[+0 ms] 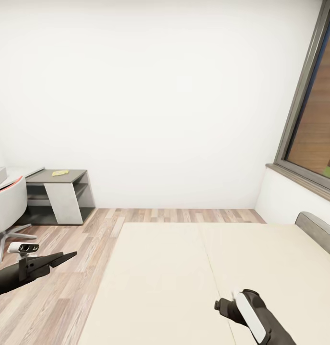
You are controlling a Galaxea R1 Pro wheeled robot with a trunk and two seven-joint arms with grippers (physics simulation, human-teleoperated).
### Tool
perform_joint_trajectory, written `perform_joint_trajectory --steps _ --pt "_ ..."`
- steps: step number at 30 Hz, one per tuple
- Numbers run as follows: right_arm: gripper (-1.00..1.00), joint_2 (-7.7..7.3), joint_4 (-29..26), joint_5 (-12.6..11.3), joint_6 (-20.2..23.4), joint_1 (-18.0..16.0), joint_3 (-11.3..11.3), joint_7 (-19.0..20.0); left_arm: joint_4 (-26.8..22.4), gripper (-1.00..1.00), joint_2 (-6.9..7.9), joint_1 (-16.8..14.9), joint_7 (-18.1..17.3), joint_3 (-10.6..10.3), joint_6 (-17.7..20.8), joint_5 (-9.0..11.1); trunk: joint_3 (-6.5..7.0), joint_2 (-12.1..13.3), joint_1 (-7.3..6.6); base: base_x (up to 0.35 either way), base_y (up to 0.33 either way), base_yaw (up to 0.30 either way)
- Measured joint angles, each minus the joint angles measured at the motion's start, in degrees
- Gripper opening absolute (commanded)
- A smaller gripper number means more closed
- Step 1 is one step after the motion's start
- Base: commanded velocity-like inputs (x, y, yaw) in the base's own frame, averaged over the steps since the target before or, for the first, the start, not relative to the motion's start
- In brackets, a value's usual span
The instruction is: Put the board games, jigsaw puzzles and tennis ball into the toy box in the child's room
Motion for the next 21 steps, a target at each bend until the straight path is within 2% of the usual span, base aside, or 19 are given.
perform_joint_trajectory --steps 6,21 --pt "1.00 -0.47 0.1 0.5 0.0 -0.1 -0.1 2.3 0.0 1.00 0.03 0.0 0.0 0.0 0.0 0.0 -0.46 0.0 0.00 0.000 0.000 0.000" --pt "1.00 -0.57 0.6 0.7 0.0 -0.6 -0.1 2.9 0.0 1.00 0.00 0.0 0.0 0.0 0.0 0.0 -1.75 0.1 -0.02 0.000 0.000 0.000"
